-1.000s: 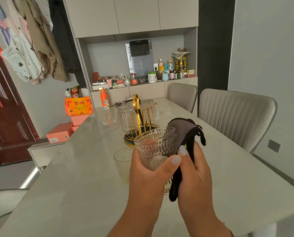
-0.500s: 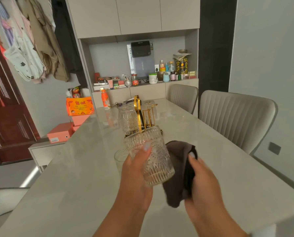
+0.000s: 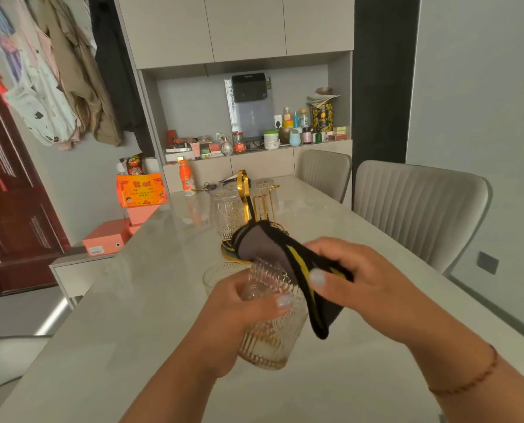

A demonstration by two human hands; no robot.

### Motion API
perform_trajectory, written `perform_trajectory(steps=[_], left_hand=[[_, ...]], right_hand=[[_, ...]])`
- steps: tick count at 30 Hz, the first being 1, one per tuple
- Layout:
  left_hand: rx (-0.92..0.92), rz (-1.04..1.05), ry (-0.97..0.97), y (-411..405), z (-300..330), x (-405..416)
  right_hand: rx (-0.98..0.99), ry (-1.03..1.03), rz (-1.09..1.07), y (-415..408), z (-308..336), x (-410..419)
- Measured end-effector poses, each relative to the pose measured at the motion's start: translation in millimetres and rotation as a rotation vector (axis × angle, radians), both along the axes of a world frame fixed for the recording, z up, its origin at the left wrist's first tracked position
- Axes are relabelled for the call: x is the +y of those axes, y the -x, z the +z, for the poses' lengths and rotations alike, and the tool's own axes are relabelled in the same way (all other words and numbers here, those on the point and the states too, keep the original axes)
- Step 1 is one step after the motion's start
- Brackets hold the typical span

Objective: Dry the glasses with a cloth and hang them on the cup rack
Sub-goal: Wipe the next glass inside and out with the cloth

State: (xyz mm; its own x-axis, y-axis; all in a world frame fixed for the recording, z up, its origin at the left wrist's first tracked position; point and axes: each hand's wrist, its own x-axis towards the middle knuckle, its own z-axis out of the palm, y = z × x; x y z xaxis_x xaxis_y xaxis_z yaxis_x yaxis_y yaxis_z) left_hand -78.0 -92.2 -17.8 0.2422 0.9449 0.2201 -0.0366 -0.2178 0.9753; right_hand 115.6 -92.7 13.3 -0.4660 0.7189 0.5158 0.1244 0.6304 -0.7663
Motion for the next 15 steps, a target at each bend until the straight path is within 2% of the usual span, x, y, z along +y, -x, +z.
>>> perform_trajectory(steps=[3,5,9,12,15], left_hand=[[0.014,-0.104,-0.015,2,6,-1],[0.02,-0.18,-0.001,-1,10,-2],[0.109,-0.267,-0.048,-9,14,-4],[0.091,-0.315,-0.012,-9,15,-4],[-0.012,-0.354,0.06,-3,18,-3]], right_hand=[[-0.184,-0.051,0.19,-9,10,-3],[-0.298,0.012,0.253,-9,21,-3],[-0.661,0.023,0.345,-7,35,0],[-0.553,0.128,0.469,-4,37,-3],[-0.219,0.106,0.285,-8,31,0]])
